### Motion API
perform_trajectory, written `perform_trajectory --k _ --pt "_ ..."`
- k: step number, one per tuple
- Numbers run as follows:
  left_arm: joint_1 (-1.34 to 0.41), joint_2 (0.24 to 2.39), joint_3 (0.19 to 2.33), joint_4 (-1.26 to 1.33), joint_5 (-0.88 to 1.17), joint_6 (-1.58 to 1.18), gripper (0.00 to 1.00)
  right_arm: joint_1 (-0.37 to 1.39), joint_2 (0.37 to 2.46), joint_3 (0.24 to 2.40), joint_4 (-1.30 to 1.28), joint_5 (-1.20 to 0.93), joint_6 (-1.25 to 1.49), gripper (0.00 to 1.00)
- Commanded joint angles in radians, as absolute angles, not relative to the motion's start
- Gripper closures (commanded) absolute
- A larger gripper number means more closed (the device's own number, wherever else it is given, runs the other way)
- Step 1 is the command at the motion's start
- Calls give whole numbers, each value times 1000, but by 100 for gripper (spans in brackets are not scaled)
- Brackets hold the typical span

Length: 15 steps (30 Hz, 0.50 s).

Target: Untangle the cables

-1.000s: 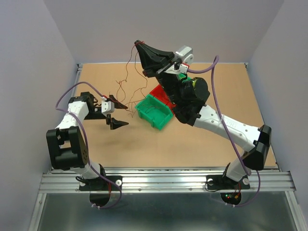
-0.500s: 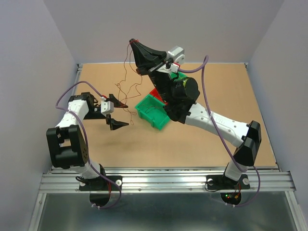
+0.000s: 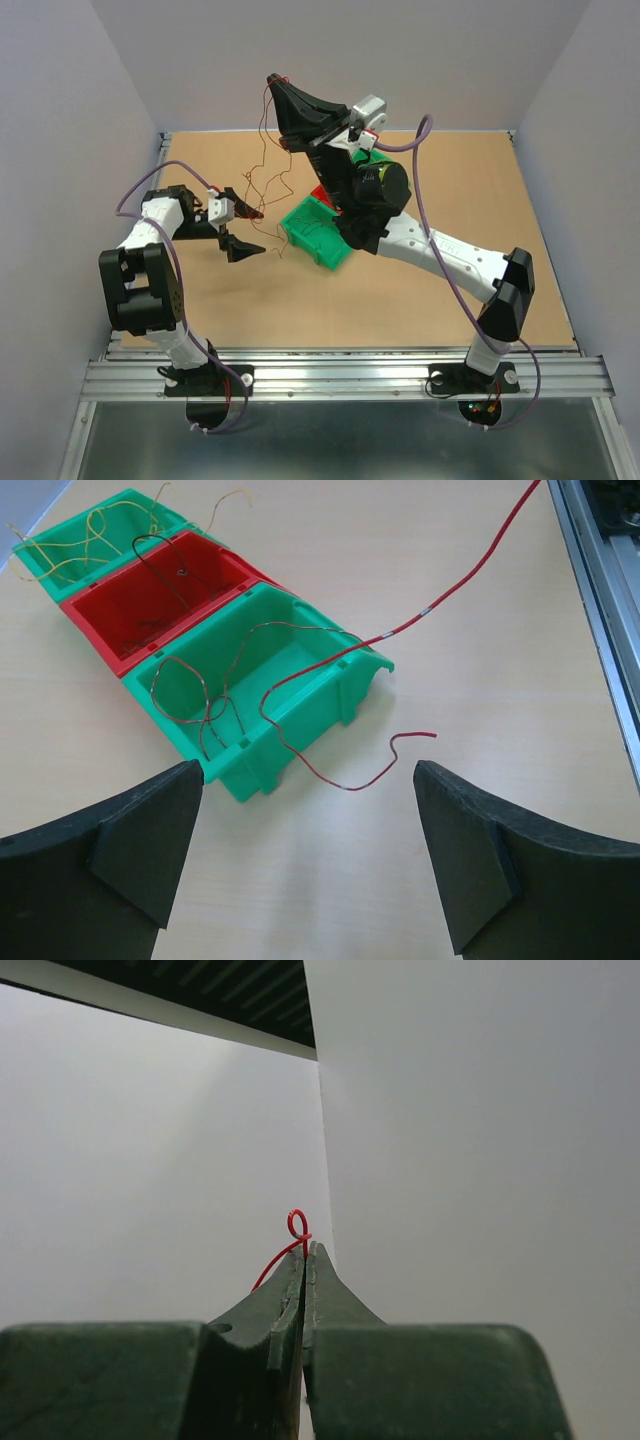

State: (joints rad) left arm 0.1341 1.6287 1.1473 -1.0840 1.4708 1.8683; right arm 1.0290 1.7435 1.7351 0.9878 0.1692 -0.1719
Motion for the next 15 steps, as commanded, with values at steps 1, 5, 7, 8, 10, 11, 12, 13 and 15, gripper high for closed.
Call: perform_trajectory --k 1,5,7,8,10,11,12,13,15 --pt "120 1618 1167 -1120 1643 1873 1 1039 1767 1805 1055 183 -155 99" --pt "110 1620 1180 -1118 1651 1862 1 1039 1781 1822 1065 176 -134 99" --pt "101 1635 1196 -1120 1654 1849 1 1039 1792 1833 1068 169 -115 99" --pt "95 1641 1200 -1120 1655 1845 1 1039 1795 1836 1074 167 -109 99" --pt "84 1651 1207 -1120 1655 1841 1 1039 1807 1847 1081 166 -95 100" --pt "75 1651 1209 -1120 1654 1839 1 1039 1812 1853 1083 167 -92 99" --pt "71 1649 1209 -1120 1651 1838 1 1039 1822 1865 1088 167 -84 99" --pt "66 1648 1207 -1120 1649 1838 1 1039 1828 1873 1088 166 -83 99" --pt "60 1637 1203 -1120 1646 1844 1 1037 1842 1888 1092 163 -74 99"
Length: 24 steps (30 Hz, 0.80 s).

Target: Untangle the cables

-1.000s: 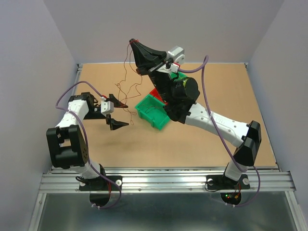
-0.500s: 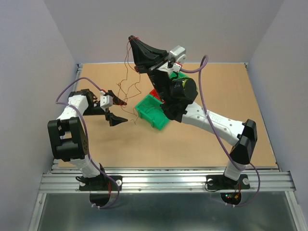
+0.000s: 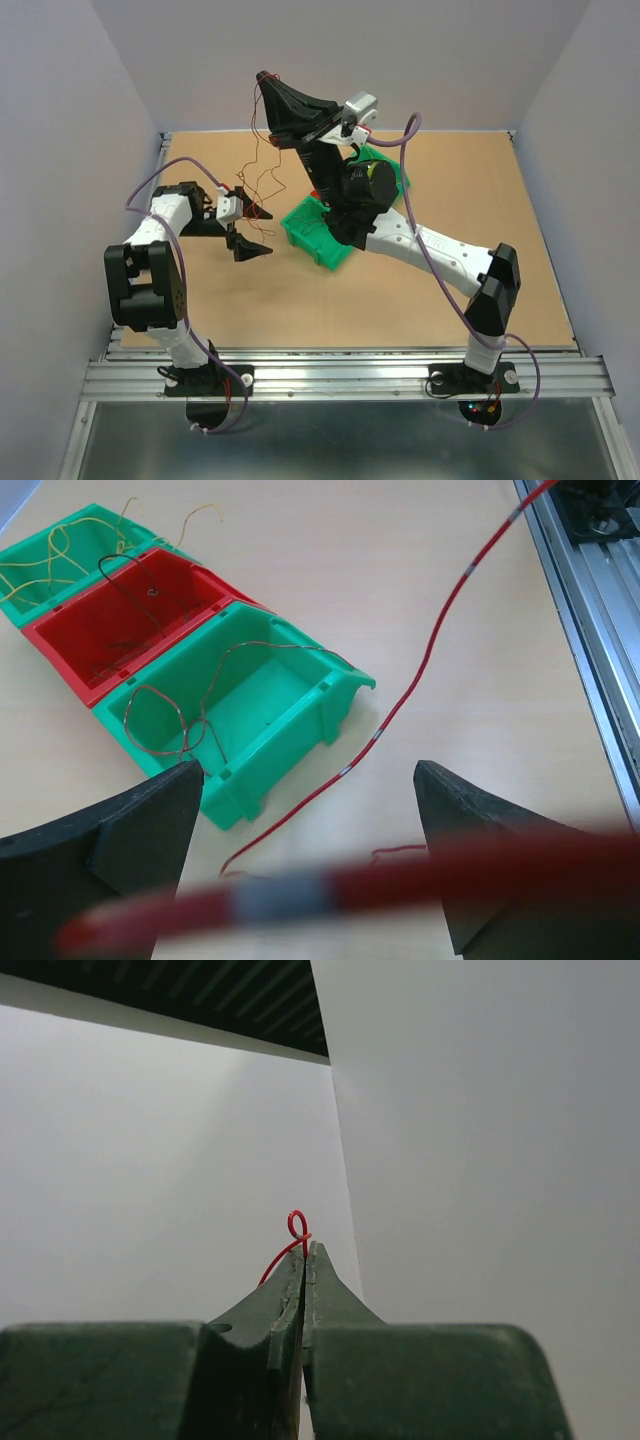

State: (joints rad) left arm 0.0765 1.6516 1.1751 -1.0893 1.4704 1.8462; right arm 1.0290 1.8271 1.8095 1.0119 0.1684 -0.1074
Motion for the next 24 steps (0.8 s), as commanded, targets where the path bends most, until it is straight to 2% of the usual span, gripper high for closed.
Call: perform_trajectory --k 1,5,9,11,12,13,19,24 --pt "58 1635 1200 -1120 1646 1845 1 1038 1847 1893 1094 161 -71 99" --pt "55 1634 1203 -1120 1641 1842 1 1039 1859 1902 1108 156 -46 100" --pt "52 1666 1230 -1120 1637 1813 23 1039 1870 1904 1132 152 -15 99" --pt "51 1666 1241 -1118 1632 1804 56 1039 1875 1908 1137 150 -12 99" --pt "51 1664 1246 -1120 1631 1799 75 1039 1876 1907 1138 152 -9 99" --pt "51 1664 1244 -1118 1628 1798 99 1039 1876 1907 1138 152 -9 99" --pt "52 1647 1239 -1120 1605 1807 100 1039 1836 1858 1147 164 -35 99" --pt "54 1718 1310 -1118 1549 1718 100 1039 1790 1799 1173 172 -64 99"
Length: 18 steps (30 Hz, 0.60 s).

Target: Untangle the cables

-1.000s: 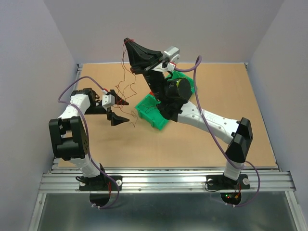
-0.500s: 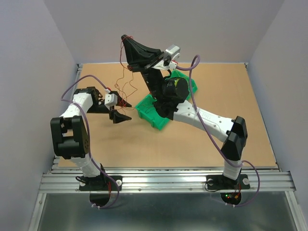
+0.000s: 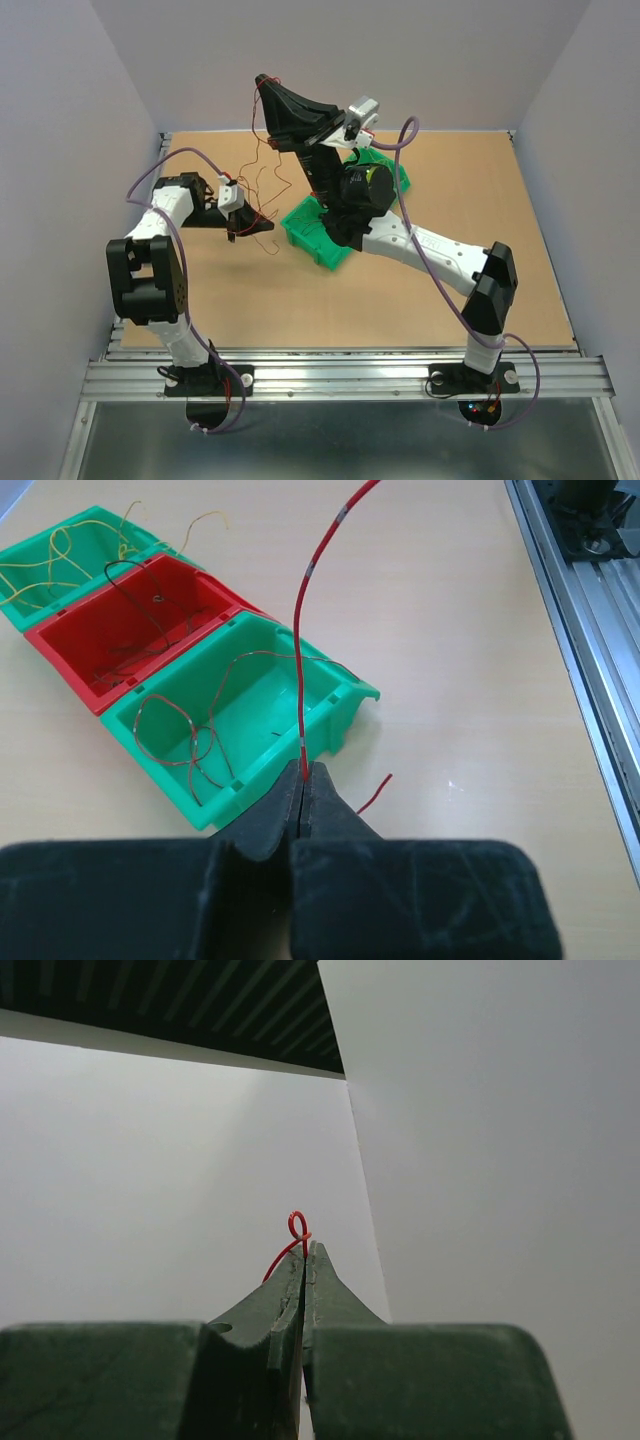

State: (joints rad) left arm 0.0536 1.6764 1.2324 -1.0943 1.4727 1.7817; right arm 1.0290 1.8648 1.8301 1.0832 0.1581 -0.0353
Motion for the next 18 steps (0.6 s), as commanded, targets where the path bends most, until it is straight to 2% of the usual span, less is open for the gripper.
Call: perform_trajectory --k 1,7,12,13,14,15,17,18 --pt "60 1723 1315 -1118 1543 1707 100 1039 1773 1777 1178 181 -74 99" --pt "156 1730 1321 -1117 1514 1689 100 1038 1669 1608 1256 250 -150 99" --pt "189 1614 1276 -1068 1474 1678 100 1037 1603 1519 1304 270 -204 99" --pt "193 1585 1261 -989 1450 1575 100 1037 1597 1511 1304 273 -210 100" --pt "183 1533 1138 -479 1393 1288 100 1037 1588 1502 1307 276 -218 99" --pt "120 1309 976 -21 1059 560 100 1037 1569 1493 1310 281 -224 100" --pt "-140 1028 570 547 451 540 100 1037 1542 1447 1310 298 -242 99" --pt "-231 921 574 548 260 458 100 1037 1508 1396 1309 325 -267 99"
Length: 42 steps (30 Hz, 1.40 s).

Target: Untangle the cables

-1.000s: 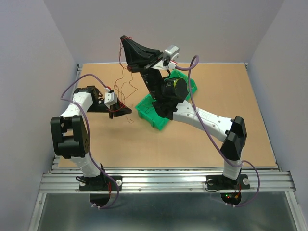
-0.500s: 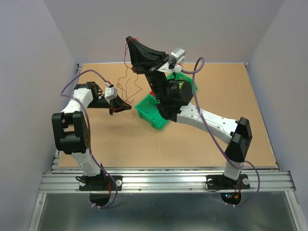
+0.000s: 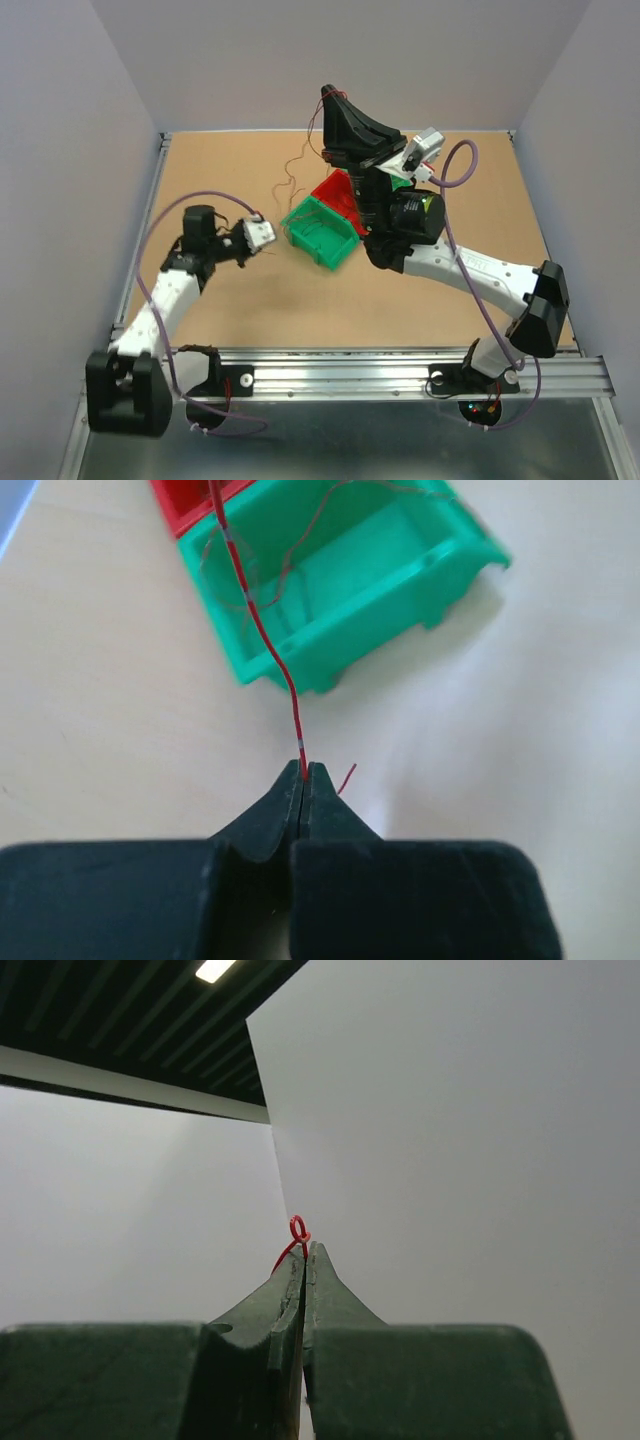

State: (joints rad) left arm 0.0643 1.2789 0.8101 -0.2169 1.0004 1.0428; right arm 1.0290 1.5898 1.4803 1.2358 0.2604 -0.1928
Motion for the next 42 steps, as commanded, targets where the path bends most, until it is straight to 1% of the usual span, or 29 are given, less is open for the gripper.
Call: perform_trajectory --k 1,2,3,4,5,6,8,10,11,14,15,19,22,24,31,32,34,40,42 --pt "-153 948 738 362 331 419 100 1038 1485 1370 1302 357 -290 100" --pt "-35 1003 794 313 609 381 100 1037 1459 1339 1286 394 -304 99" --pt "35 1091 817 293 665 356 100 1037 1430 1292 1287 434 -308 99" --pt "3 1113 821 279 637 391 100 1028 1393 1252 1287 472 -307 99" --pt "-58 1123 792 297 491 417 100 1013 1325 1167 1287 469 -304 100" --pt "-121 1126 776 313 430 439 100 1006 1290 1134 1287 471 -311 99" --pt "-115 1129 776 328 382 442 100 994 1220 1085 1289 509 -328 99" --pt "-56 1156 793 325 420 419 100 993 1183 1072 1289 563 -383 99" --pt "33 1185 802 337 484 379 100 991 1130 1045 1289 595 -409 99" --pt "165 1247 830 353 557 327 100 991 1031 967 1290 604 -411 99" --pt "193 1288 836 363 598 275 100 992 961 907 1289 615 -399 100" --pt "282 1350 868 364 649 209 100 992 830 781 1287 633 -382 99" --pt "295 1324 844 397 632 195 100 992 789 778 1157 621 -344 99" --pt "295 1290 822 422 614 195 100 992 802 793 1030 606 -321 99" --pt "293 1171 750 471 592 184 100 982 1072 864 994 569 -313 99" --pt "293 1157 744 486 591 181 100 965 1128 871 993 536 -296 99" --pt "293 1126 720 498 604 181 100 937 1176 893 991 474 -224 99" --pt "290 1085 692 526 603 149 100 721 1323 929 980 181 142 99" --pt "290 1074 681 540 580 140 100 672 1371 946 989 118 190 99"
